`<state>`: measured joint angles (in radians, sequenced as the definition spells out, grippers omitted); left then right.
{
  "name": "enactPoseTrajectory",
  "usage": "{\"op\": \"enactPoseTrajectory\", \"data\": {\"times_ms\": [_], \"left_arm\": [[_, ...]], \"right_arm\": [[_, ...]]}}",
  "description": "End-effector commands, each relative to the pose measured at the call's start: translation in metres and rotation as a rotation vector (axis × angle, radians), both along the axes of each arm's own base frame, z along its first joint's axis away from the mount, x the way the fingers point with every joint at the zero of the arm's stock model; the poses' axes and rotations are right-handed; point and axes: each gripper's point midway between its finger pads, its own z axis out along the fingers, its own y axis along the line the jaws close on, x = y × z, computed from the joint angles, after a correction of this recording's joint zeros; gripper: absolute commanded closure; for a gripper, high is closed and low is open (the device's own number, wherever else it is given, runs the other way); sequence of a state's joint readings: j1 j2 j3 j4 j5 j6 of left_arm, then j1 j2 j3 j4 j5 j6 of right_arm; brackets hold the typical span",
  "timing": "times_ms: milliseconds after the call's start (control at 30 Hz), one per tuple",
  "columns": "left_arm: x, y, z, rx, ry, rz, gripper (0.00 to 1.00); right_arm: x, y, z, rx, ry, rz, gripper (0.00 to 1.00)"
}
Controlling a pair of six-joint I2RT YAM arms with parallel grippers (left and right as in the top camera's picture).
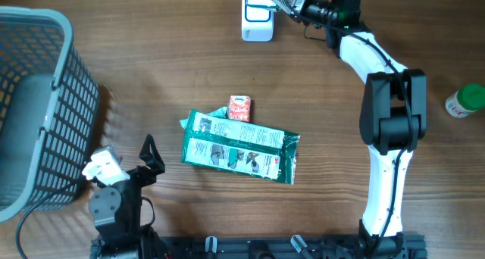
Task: Scan the item barcode
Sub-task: 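Carry the small green box to the right side and release it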
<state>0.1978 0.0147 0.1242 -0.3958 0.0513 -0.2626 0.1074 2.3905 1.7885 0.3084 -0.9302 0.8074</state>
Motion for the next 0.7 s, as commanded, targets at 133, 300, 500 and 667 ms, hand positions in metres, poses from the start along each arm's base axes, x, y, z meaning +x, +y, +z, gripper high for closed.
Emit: {"op": "enactPoseTrajectory", "data": {"times_ms": [133,300,500,667], "left_arm": [[0.0,0.0,-0.001,0.019,-0.001,-0.007,0.0],[0.0,0.0,-0.001,0.018,-0.001,-0.007,0.0],[0.0,0.0,-0.001,0.019,-0.001,-0.007,0.0],[0.0,0.0,-0.001,0.018,-0.001,-0.007,0.0]], "right_arm": [[-0.005,-0.093,0.012,0.043,-0.033,0.048,0.9],[0.005,-0.227,-0.024,-0.077,0.035,-0.232,0.9],[-0.048,-0.385,-0.055,-0.565,0.268,-0.632,0.95],[-0.101,-0.497,-0.025,-0.851,0.394,-0.996,0.92]]}}
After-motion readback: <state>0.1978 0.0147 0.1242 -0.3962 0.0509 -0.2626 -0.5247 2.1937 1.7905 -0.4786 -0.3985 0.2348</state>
